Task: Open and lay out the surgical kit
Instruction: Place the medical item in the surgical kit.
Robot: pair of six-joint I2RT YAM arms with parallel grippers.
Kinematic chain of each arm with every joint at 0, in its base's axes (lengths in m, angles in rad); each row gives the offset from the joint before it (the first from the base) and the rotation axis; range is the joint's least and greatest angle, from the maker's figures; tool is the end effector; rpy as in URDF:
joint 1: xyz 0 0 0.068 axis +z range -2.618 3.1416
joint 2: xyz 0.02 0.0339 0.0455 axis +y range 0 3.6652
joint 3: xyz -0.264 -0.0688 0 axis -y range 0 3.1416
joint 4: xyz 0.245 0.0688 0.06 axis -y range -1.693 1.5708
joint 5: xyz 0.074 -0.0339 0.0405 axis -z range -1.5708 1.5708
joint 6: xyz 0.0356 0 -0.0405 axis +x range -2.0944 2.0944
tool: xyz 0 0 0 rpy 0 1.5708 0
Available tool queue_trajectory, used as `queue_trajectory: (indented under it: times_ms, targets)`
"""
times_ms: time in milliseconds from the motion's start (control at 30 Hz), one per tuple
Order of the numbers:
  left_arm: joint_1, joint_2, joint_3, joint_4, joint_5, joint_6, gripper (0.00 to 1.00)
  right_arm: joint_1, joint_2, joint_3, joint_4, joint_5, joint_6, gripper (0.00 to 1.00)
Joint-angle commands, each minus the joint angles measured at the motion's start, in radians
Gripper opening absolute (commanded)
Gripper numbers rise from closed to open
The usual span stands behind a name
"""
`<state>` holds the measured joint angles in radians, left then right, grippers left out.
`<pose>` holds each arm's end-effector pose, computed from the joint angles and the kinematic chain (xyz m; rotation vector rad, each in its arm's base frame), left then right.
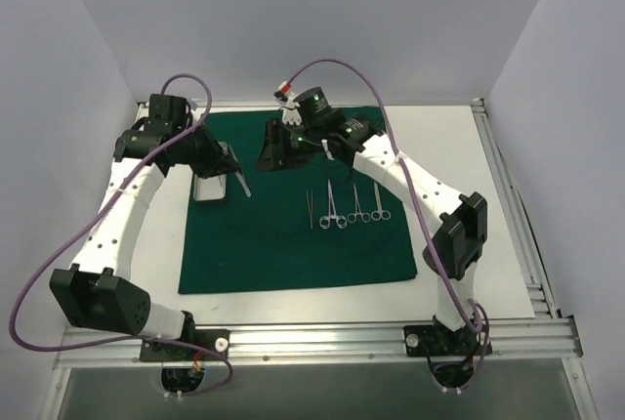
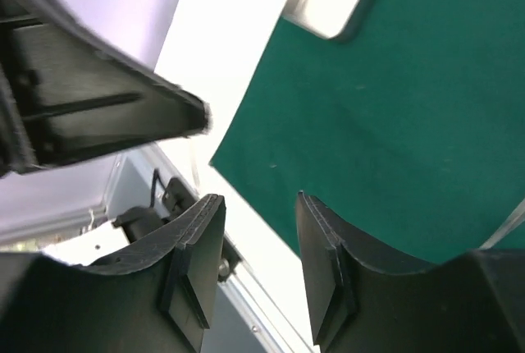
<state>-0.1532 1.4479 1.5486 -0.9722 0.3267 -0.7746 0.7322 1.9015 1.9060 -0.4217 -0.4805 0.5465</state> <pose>0.2895 -0.0563 0.3774 -0.6325 2.4700 -0.7904 0.3214 0.3110 0.3815 -0.5417 2.1135 1.2600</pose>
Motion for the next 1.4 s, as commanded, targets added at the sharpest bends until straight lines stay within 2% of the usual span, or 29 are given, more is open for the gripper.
queue_trajectory:
  times_ms: [0,367,467,567,600,667,700,733,800,833,867,900,1167,1367]
  targets:
    - [-0.02,-0.06,-0.03,0.038,0.015,-0.031,0.02,0.074,0.007,0.039,0.018,-0.035,0.01,0.4]
    - [-0.065,-0.098,-0.025,0.033,0.002,-0.043,0.02,0.139,0.03,0.057,-0.031,-0.04,-0.003,0.35]
    - [-0.072,-0.107,-0.019,0.024,-0.012,-0.042,0.02,0.142,0.024,0.056,-0.043,-0.014,-0.013,0.26]
    - [-0.072,-0.118,-0.025,0.021,-0.009,-0.04,0.02,0.142,0.021,0.051,-0.055,0.019,-0.016,0.11]
    - [-0.072,-0.122,-0.031,0.026,-0.002,-0.043,0.02,0.142,0.024,0.054,-0.066,0.032,-0.019,0.0]
    - [-0.075,-0.135,-0.045,0.038,0.011,-0.043,0.03,0.144,0.021,0.05,-0.074,0.068,-0.023,0.0]
    - [-0.075,-0.139,-0.06,0.036,0.011,-0.045,0.11,0.144,0.016,0.047,-0.075,0.081,-0.023,0.0]
    - [-0.074,-0.149,-0.068,0.038,0.009,-0.046,0.39,0.145,0.014,0.044,-0.08,0.094,-0.026,0.0]
    - [-0.074,-0.159,-0.09,0.044,0.005,-0.045,0.58,0.147,0.013,0.036,-0.091,0.126,-0.033,0.0]
    - [-0.074,-0.165,-0.091,0.041,-0.006,-0.042,0.73,0.147,0.01,0.027,-0.091,0.134,-0.033,0.0]
    - [-0.069,-0.169,-0.09,0.018,-0.018,-0.031,0.81,0.147,0.004,-0.001,-0.085,0.14,-0.037,0.0]
    - [-0.066,-0.17,-0.085,0.004,-0.049,-0.023,0.94,0.147,-0.002,-0.013,-0.088,0.157,-0.04,0.0]
    - [0.01,-0.244,-0.07,-0.151,-0.279,0.037,0.94,0.147,-0.051,-0.179,-0.061,0.284,-0.007,0.0]
    - [0.067,-0.261,-0.096,-0.177,-0.296,0.077,0.94,0.144,0.001,-0.182,-0.144,0.497,0.079,0.0]
